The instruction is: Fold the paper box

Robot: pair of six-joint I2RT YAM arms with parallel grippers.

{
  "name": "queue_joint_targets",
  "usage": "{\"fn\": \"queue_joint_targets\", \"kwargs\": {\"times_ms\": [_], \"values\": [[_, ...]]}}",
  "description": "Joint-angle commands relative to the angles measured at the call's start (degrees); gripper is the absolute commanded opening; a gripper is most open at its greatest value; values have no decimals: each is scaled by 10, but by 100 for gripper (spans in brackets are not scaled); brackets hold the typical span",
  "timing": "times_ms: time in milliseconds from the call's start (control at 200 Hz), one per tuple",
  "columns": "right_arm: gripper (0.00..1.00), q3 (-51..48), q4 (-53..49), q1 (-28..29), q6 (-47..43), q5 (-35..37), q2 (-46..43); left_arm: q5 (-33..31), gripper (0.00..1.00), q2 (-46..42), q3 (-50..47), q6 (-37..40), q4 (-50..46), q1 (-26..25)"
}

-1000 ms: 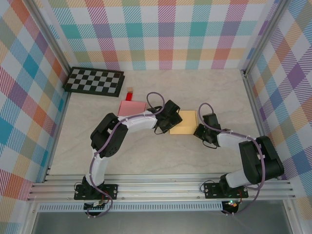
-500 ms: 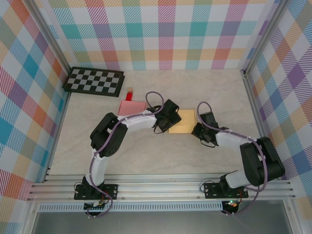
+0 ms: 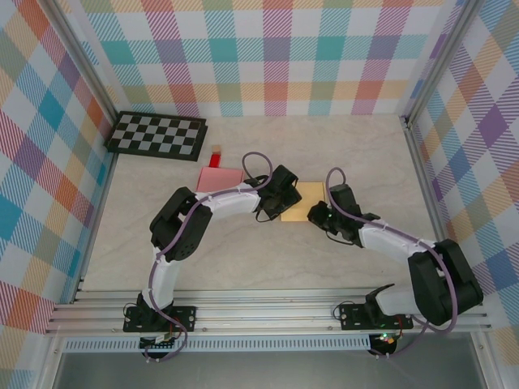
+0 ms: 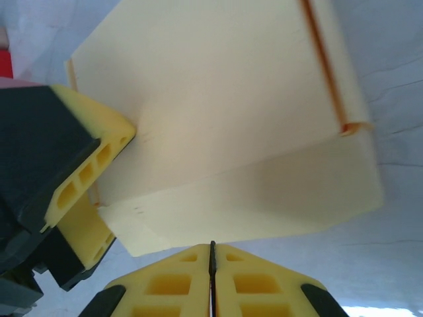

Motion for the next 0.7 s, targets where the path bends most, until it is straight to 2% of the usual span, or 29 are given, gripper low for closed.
{"fn": "queue_joint_targets", "kwargs": {"times_ms": [0,170,345,500,630,695], "values": [[10,8,55,26,41,-15,34,-6,72,27,-32,9,-71,2],[10,-1,130,56,77,-2,83,-3,72,27,-32,8,-71,2],[9,-2,242,58,88,27,147,4,72,24,-39,6,-65,1],[8,28,243,63,112,21,213,13,72,18,-47,1,-58,1],[8,-4,312,69,139,39,225,12,72,13,-52,4,-57,2],[8,-10,309,70,135,44,208,12,72,11,-52,6,-58,3]]}}
